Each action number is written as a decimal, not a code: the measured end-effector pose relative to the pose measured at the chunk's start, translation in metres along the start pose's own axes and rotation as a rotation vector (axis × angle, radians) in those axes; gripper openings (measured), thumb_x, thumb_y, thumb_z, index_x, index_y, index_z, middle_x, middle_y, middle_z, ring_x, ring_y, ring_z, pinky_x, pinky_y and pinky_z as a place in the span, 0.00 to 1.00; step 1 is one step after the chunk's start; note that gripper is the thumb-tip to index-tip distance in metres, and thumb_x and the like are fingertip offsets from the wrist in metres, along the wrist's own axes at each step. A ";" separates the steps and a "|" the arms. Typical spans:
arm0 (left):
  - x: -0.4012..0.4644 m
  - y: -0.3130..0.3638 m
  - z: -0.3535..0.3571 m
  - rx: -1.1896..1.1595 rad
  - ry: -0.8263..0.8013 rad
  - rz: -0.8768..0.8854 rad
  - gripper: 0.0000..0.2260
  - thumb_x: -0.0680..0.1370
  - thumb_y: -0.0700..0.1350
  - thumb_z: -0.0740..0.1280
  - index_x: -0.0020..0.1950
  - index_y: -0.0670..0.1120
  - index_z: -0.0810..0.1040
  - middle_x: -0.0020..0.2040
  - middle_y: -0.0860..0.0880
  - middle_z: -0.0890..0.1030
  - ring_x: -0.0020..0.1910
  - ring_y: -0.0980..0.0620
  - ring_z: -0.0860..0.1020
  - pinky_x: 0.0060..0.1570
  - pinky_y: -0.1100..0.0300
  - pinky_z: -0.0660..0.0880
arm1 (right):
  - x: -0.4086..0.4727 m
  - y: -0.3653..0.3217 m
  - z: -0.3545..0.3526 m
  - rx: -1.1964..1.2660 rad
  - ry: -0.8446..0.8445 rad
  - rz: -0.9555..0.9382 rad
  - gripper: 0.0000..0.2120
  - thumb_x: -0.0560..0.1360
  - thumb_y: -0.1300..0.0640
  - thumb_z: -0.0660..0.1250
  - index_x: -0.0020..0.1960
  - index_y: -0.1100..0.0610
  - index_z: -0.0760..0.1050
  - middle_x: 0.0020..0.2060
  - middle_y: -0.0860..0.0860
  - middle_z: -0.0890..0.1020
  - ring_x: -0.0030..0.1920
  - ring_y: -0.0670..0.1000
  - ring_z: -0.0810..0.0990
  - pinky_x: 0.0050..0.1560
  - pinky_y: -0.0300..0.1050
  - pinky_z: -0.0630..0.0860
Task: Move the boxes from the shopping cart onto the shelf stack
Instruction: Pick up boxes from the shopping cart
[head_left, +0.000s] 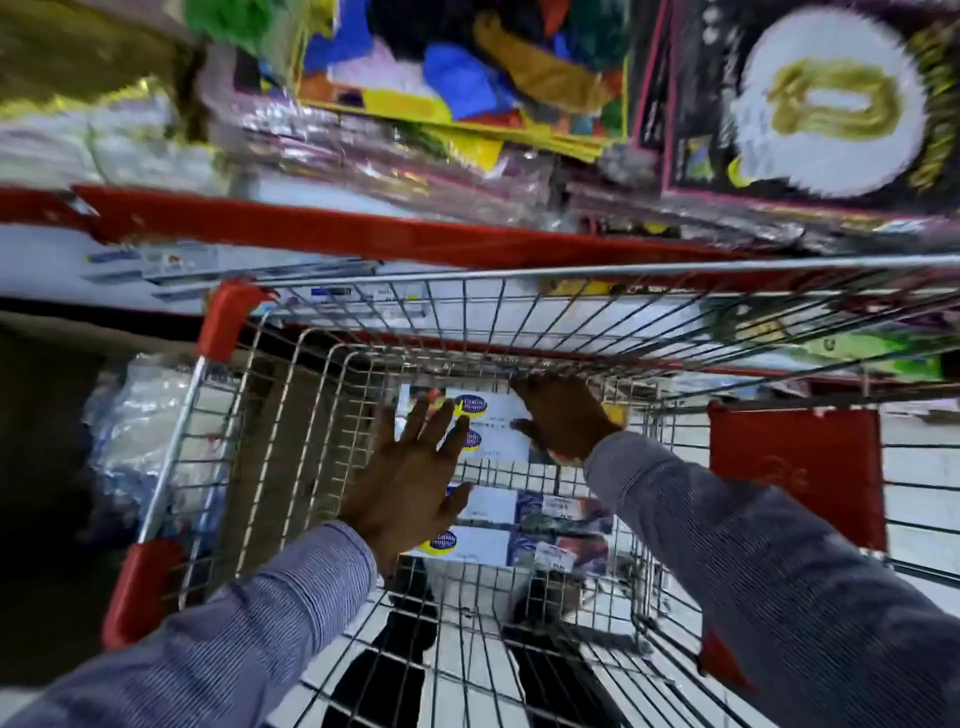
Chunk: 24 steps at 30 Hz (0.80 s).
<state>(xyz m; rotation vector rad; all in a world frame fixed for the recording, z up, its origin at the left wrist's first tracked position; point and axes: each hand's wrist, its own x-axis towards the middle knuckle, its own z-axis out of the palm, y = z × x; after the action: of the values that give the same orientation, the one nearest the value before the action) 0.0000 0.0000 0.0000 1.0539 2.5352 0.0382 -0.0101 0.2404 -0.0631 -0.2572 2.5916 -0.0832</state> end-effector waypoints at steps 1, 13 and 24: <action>0.005 -0.001 0.005 0.014 -0.014 0.006 0.30 0.75 0.59 0.60 0.70 0.42 0.72 0.73 0.38 0.72 0.72 0.34 0.68 0.64 0.27 0.69 | 0.006 0.003 0.004 0.006 -0.039 -0.011 0.29 0.78 0.44 0.63 0.74 0.57 0.63 0.67 0.59 0.75 0.66 0.61 0.73 0.63 0.55 0.71; 0.060 0.012 0.051 -0.072 -0.135 0.110 0.24 0.73 0.32 0.67 0.69 0.34 0.70 0.65 0.34 0.77 0.63 0.33 0.75 0.65 0.38 0.72 | 0.006 0.028 -0.002 -0.030 0.036 -0.040 0.28 0.79 0.49 0.60 0.71 0.68 0.64 0.55 0.66 0.79 0.54 0.67 0.79 0.54 0.59 0.75; 0.042 0.020 -0.001 -0.087 -0.076 0.144 0.18 0.61 0.24 0.72 0.49 0.32 0.81 0.40 0.33 0.83 0.39 0.33 0.83 0.37 0.41 0.82 | -0.064 0.011 -0.075 -0.178 0.162 -0.041 0.30 0.69 0.41 0.71 0.61 0.63 0.76 0.43 0.59 0.85 0.41 0.59 0.84 0.39 0.47 0.79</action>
<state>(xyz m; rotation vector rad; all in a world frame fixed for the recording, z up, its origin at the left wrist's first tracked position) -0.0138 0.0428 -0.0105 1.1786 2.3637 0.1444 0.0034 0.2651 0.0324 -0.3825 2.7585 0.1179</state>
